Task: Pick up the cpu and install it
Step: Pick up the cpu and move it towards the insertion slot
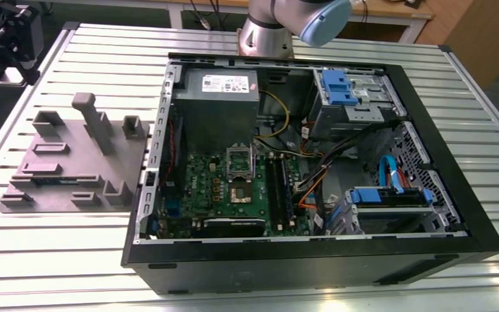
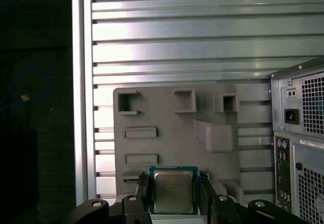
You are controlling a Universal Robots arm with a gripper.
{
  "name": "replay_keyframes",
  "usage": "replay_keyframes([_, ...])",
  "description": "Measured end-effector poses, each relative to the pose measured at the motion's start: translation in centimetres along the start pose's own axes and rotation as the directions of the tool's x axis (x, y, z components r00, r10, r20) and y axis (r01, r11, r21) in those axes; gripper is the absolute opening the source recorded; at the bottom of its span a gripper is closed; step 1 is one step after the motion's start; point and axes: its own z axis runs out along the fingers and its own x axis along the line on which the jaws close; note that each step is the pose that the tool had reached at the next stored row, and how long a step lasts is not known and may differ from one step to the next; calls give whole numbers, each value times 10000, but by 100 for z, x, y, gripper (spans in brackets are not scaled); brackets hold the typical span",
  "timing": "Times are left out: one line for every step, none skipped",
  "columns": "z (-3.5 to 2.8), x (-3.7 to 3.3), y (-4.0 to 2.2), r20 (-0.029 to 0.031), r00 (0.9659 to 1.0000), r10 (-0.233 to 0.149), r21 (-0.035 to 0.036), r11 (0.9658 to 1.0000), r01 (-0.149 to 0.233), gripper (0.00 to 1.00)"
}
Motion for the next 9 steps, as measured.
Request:
replay_keyframes([0,-3,0,0,10000,0,0,10000,0,47])
replay_keyframes([0,-6,0,0,10000,0,0,10000,0,47])
replay_keyframes([0,-10,0,1,10000,0,0,10000,0,47])
replay_keyframes([0,-13,1,0,10000,0,0,10000,0,47])
replay_keyframes([0,-16,1,0,10000,0,0,10000,0,47])
replay_keyframes([1,-19,1,1,10000,0,-1,10000,0,47])
replay_keyframes([0,-23,1,0,10000,0,0,10000,0,47])
replay_keyframes([0,-27,1,0,10000,0,0,10000,0,47])
replay_keyframes([0,-30,2,0,10000,0,0,10000,0,47])
